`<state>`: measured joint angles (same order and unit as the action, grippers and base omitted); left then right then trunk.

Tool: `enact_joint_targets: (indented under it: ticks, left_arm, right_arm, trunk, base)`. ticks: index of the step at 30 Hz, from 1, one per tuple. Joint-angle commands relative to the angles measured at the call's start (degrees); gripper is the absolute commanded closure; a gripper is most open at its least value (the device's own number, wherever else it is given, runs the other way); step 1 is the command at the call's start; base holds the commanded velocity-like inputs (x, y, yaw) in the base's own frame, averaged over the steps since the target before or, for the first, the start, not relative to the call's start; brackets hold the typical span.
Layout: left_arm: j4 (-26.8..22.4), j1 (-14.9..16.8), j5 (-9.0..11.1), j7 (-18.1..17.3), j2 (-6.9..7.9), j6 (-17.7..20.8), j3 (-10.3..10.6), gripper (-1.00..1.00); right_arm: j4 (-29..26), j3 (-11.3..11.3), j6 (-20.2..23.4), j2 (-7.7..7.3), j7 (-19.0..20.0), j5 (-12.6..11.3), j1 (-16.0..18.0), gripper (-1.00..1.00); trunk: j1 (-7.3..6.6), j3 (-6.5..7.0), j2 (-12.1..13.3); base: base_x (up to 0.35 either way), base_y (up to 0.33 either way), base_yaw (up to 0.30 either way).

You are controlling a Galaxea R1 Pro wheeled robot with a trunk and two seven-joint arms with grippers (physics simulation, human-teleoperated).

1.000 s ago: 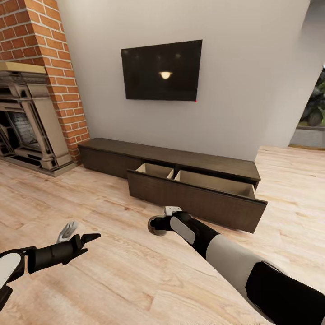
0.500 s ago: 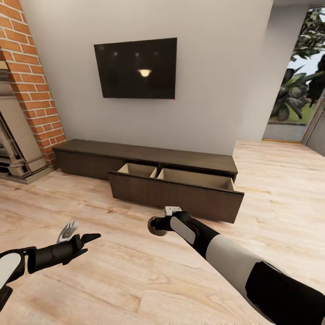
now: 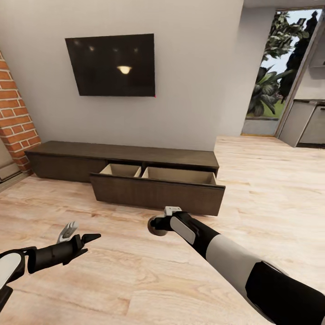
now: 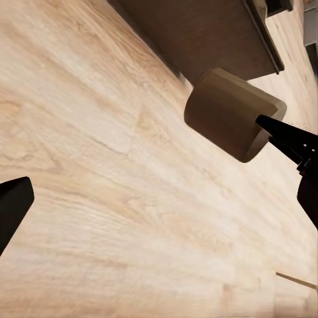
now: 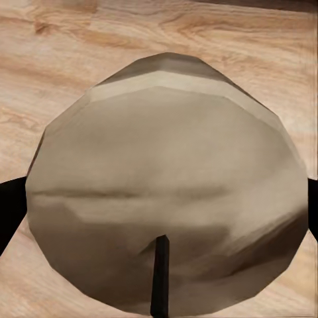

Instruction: Place each of the two pumpkins and all three candles from the living room inside a cabinet in the living room (use any cabinet), then make sure every cabinet is closed, and position the cauldron so it is next to a table in the living room.

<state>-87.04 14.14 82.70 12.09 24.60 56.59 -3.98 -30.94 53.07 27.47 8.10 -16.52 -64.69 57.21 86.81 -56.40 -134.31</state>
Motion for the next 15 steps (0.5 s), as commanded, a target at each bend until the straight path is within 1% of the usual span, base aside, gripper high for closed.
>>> enact_joint_targets:
  ticks: [1,14,15]
  left_arm:
    - [-0.06,0.01,0.62,0.57,0.01,0.19,-0.06,-1.00]
    - [-0.06,0.01,0.62,0.57,0.01,0.19,-0.15,-1.00]
    - [-0.06,0.01,0.62,0.57,0.01,0.19,-0.15,-1.00]
  right_arm:
    - [-0.08,0.33,-0.05,-0.01,-0.44,-0.58,0.09,1.00]
    - [-0.08,0.36,-0.13,-0.01,-0.44,-0.61,0.09,1.00]
    - [-0.08,0.36,-0.18,-0.01,-0.44,-0.61,0.09,1.00]
  trunk:
    - [-0.01,-0.11,-0.03]
    - [-0.01,-0.93,-0.03]
    - [-0.23,-0.82,0.37]
  base:
    - [0.000,0.000,-0.237]
    - [0.000,0.000,-0.223]
    - [0.000,0.000,-0.202]
